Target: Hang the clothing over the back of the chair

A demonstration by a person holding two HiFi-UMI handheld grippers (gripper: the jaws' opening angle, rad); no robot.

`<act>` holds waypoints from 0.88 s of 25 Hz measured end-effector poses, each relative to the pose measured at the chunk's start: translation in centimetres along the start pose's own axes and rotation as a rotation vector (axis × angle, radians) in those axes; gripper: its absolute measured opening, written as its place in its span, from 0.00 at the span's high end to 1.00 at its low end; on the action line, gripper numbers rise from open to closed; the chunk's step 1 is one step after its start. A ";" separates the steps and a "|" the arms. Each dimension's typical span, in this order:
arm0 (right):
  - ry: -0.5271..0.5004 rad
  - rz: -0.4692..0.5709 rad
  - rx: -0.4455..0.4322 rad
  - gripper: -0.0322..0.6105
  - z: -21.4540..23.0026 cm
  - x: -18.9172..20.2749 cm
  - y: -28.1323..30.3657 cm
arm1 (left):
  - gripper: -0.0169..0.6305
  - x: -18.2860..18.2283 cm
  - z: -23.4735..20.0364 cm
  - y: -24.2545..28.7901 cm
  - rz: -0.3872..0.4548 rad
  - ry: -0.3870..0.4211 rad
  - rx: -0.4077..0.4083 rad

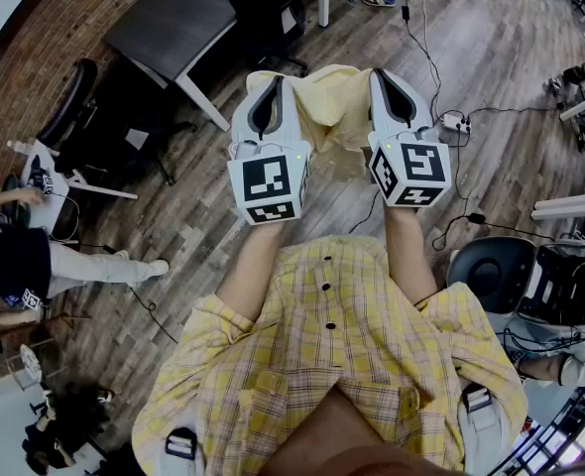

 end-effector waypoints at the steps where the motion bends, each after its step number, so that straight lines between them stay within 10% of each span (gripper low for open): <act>1: 0.007 0.001 -0.010 0.94 0.4 0.0 -0.1 | 0.97 -0.1 0.4 0.1 0.002 -0.002 -0.001; 22: 0.056 0.021 -0.125 0.94 8.7 0.2 -1.6 | 0.97 -0.2 8.2 2.7 -0.010 -0.004 -0.067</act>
Point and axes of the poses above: the fingertips, and each gripper's own axes: y forward along the fingers, z to its right, x out of its underside, the point moved 5 cm from there along -y, backward along the fingers, and after that the axes turned 7 degrees about -y, right-handed, at the moved point
